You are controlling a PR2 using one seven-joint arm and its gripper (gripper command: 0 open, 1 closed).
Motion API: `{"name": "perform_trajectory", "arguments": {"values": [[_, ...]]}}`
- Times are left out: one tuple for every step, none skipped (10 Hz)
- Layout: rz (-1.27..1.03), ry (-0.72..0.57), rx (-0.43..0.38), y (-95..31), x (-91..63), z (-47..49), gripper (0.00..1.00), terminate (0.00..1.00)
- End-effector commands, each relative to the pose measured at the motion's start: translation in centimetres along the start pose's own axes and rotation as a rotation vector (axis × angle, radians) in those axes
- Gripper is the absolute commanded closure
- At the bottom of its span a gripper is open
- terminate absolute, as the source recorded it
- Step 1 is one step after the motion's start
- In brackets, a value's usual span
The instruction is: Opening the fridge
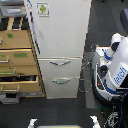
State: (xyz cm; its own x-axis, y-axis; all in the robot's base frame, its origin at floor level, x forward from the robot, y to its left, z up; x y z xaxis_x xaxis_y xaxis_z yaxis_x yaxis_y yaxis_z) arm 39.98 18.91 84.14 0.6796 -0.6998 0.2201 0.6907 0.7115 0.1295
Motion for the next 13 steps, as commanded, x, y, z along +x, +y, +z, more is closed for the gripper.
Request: {"name": "perform_trajectory", "arguments": {"values": [[0.000,0.054,-0.034,0.7,1.2,-0.2,0.00,0.00],[0.000,0.068,-0.085,1.3,2.7,0.6,0.00,0.00],[0.000,0.053,-0.082,1.5,3.9,1.2,0.00,0.00],[-0.014,0.033,-0.065,1.5,5.4,1.8,0.00,0.00],[-0.034,0.015,-0.041,1.3,7.3,2.4,0.00,0.00],[-0.047,0.007,-0.024,1.5,9.0,3.0,0.00,0.00],[-0.058,-0.009,-0.010,1.8,11.0,3.9,0.00,0.00],[-0.056,-0.021,0.008,2.6,12.7,4.5,0.00,0.00],[-0.046,-0.018,0.028,3.4,14.7,4.7,0.00,0.00],[-0.037,-0.010,0.056,4.1,16.3,4.7,0.00,0.00],[-0.027,0.007,0.084,4.9,17.8,4.9,0.00,0.00],[0.006,0.026,0.124,6.2,19.6,5.4,0.00,0.00],[0.032,0.032,0.131,6.9,20.2,5.6,0.00,0.00]]}}
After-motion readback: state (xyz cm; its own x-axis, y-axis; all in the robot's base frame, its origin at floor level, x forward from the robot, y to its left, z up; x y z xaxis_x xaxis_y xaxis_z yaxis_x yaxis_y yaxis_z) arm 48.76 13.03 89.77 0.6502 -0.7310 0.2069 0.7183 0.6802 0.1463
